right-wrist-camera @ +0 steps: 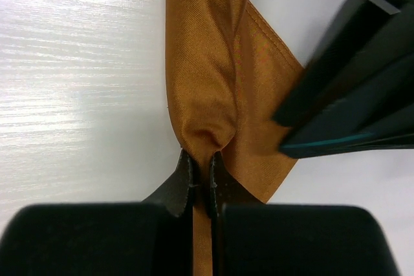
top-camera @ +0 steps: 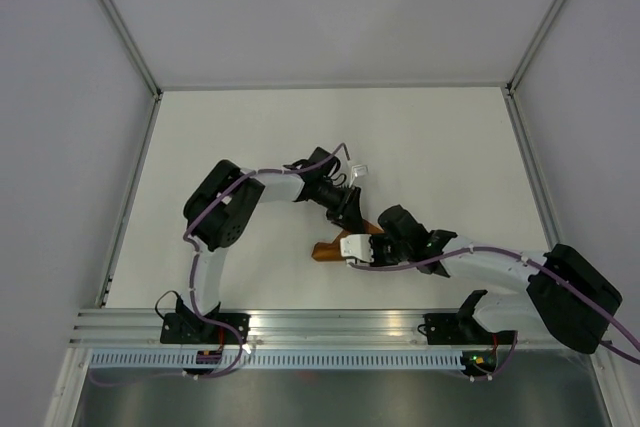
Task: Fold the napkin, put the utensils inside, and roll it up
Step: Roll the napkin with the utensil
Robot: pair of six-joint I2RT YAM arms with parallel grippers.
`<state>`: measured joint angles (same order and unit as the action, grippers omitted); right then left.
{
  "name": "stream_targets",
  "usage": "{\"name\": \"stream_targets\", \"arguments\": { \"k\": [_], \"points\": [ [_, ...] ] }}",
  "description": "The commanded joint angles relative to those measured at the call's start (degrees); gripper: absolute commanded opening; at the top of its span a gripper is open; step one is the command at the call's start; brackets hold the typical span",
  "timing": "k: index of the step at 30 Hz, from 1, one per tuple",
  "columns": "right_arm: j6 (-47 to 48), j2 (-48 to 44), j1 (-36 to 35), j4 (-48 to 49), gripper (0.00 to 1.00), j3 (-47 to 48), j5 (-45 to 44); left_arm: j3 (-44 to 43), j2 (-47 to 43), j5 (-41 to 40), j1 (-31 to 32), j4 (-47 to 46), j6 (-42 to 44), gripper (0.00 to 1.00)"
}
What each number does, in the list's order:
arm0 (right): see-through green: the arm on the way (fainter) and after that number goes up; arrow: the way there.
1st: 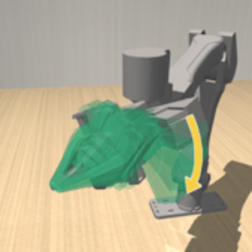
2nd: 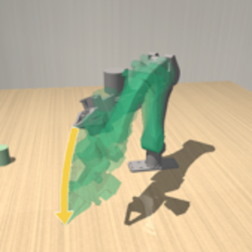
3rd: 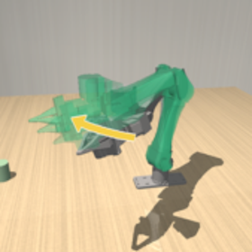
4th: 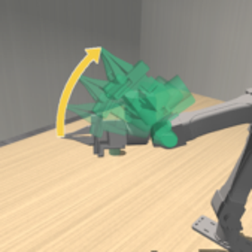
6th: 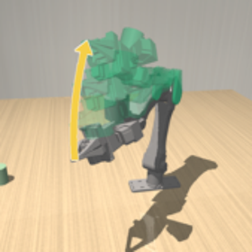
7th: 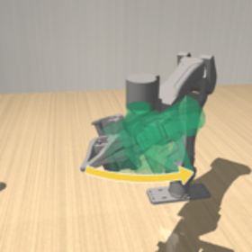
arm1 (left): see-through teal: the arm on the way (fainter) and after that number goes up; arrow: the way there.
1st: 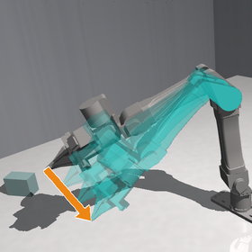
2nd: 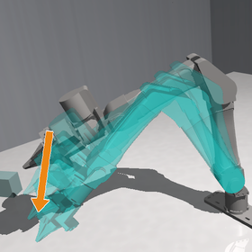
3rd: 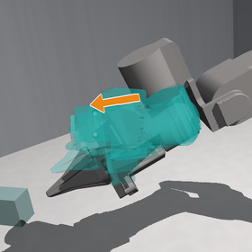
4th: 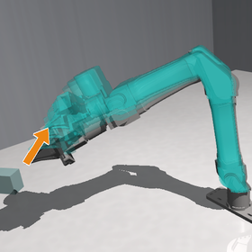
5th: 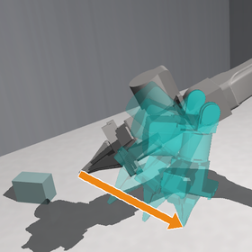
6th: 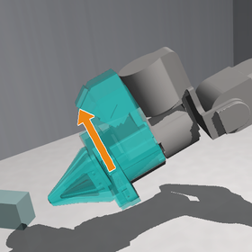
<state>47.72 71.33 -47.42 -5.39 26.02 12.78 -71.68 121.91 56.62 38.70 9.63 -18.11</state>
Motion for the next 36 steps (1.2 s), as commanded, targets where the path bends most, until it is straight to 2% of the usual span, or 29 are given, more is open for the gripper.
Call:
{"name": "stream_targets", "arguments": {
  "k": [1, 5, 6, 8, 9, 11, 12, 13, 16, 18, 22, 27, 33, 36],
  "points": [
    [0.7, 4.43, 1.89, -11.13, 0.0, -1.15, 4.79, 2.06, -8.43, -7.65, -2.57, -9.27, -7.9, 0.38],
    [2.54, 8.47, 6.45, -15.43, 0.0, 3.75, 10.76, 9.08, -16.42, -16.09, -4.24, -18.22, -11.15, 0.37],
    [3.24, 9.34, 7.33, -16.83, 0.01, 4.99, 11.91, 13.63, -18.09, -19.93, -5.03, -23.55, -12.81, 0.37],
    [5.0, 12.76, 10.05, -21.14, 0.0, 8.93, 14.28, 18.4, -23.8, -24.43, -5.74, -28.5, -13.7, 0.38],
    [5.79, 14.17, 11.11, -22.63, 0.01, 10.44, 16.47, 23.46, -26.08, -30.46, -6.17, -32.53, -13.88, 0.38],
    [7.82, 18.74, 13.49, -27.47, 0.01, 14.82, 18.42, 29.46, -32.76, -36.46, -6.35, -38.6, -13.88, 0.38],
    [8.43, 20.15, 14.19, -28.79, 0.01, 16.15, 19.9, 35.23, -34.79, -42.06, -6.35, -41.59, -14.06, 0.4],
    [8.79, 23.04, 15.41, -31.15, 0.01, 17.47, 20.35, 37.9, -36.81, -44.29, -6.27, -47.19, -14.06, 0.41],
    [10.11, 29.45, 16.83, -36.26, 0.01, 22.48, 21.59, 44.34, -43.05, -48.52, -4.87, -52.68, -9.33, 0.43],
    [10.81, 32.63, 17.45, -38.81, 0.0, 26.61, 21.85, 45.22, -45.44, -50.98, -1.37, -51.73, -1.46, 0.44],
    [9.23, 40.27, 19.03, -42.24, 0.01, 32.24, 21.33, 45.4, -45.27, -53.54, 4.71, -49.71, 8.6, 0.44],
    [6.51, 44.77, 20.08, -44.45, 0.0, 37.87, 21.68, 40.58, -42.11, -56.18, 14.89, -42.68, 21.15, 0.45],
    [3.87, 47.41, 20.17, -44.8, 0.0, 40.69, 20.1, 34.08, -34.73, -56.36, 23.07, -34.52, 30.22, 0.45],
    [3.69, 48.2, 20.26, -44.8, 0.01, 41.21, 20.01, 31.34, -30.77, -56.36, 25.02, -32.13, 33.21, 0.45]
  ]
}}
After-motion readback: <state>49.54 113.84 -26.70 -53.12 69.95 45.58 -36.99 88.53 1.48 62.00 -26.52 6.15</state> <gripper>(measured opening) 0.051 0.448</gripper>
